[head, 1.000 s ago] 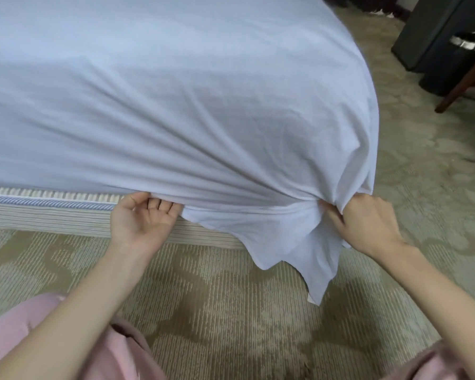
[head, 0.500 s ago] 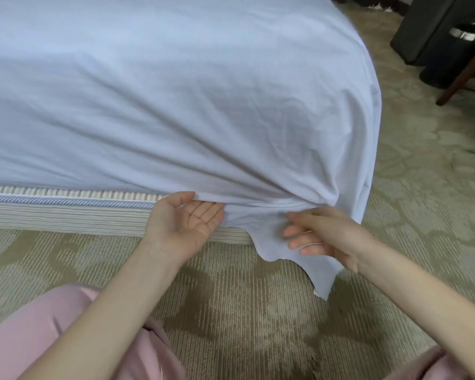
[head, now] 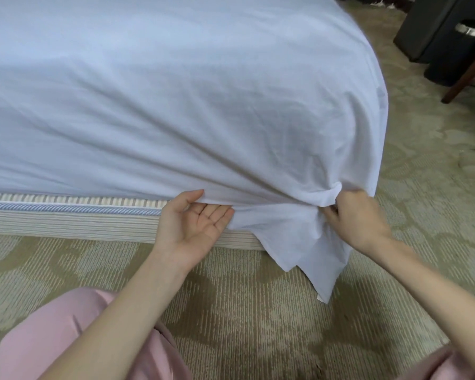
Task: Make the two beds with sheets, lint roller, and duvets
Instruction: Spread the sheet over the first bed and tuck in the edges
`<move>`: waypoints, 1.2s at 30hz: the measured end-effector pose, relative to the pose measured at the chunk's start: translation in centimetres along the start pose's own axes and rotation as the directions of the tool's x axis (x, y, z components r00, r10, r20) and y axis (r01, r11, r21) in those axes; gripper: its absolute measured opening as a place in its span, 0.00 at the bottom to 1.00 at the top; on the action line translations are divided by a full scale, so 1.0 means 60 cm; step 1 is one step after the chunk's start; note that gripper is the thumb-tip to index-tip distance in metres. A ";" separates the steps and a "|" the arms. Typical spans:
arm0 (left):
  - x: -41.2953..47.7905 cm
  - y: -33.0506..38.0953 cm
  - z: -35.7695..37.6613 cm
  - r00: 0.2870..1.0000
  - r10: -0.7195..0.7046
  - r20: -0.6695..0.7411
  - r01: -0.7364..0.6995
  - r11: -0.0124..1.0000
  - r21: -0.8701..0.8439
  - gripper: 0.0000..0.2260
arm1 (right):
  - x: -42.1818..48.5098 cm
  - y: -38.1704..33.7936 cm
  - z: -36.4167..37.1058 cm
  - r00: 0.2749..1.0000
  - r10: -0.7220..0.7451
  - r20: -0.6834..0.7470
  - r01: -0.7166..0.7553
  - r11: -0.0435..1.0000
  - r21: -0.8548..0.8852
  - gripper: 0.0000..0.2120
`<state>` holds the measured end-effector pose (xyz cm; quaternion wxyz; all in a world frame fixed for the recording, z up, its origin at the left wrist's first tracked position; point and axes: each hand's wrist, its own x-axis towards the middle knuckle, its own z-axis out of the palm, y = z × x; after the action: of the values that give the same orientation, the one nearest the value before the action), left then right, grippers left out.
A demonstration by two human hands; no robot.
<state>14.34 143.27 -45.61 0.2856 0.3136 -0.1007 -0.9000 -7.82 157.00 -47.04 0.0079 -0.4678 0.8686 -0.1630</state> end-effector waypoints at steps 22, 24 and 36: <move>0.085 -0.052 0.033 0.927 0.190 0.324 -0.160 0.980 -0.116 0.40 | 0.011 0.015 -0.064 0.766 -0.055 0.641 -0.431 0.695 0.575 0.16; 0.083 -0.051 0.035 0.937 0.195 0.290 -0.179 0.981 -0.080 0.38 | -0.007 -0.028 -0.057 0.671 -0.318 0.670 -0.524 0.436 0.732 0.11; 0.065 -0.044 0.036 0.968 0.187 0.166 -0.207 0.972 0.112 0.38 | -0.041 -0.117 -0.154 0.971 -0.147 -0.189 0.240 0.624 0.744 0.09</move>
<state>9.35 143.19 -46.85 0.3442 0.2491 -0.2107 -0.8804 -2.29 158.00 -36.58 0.1383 -0.5019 0.6629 -0.5381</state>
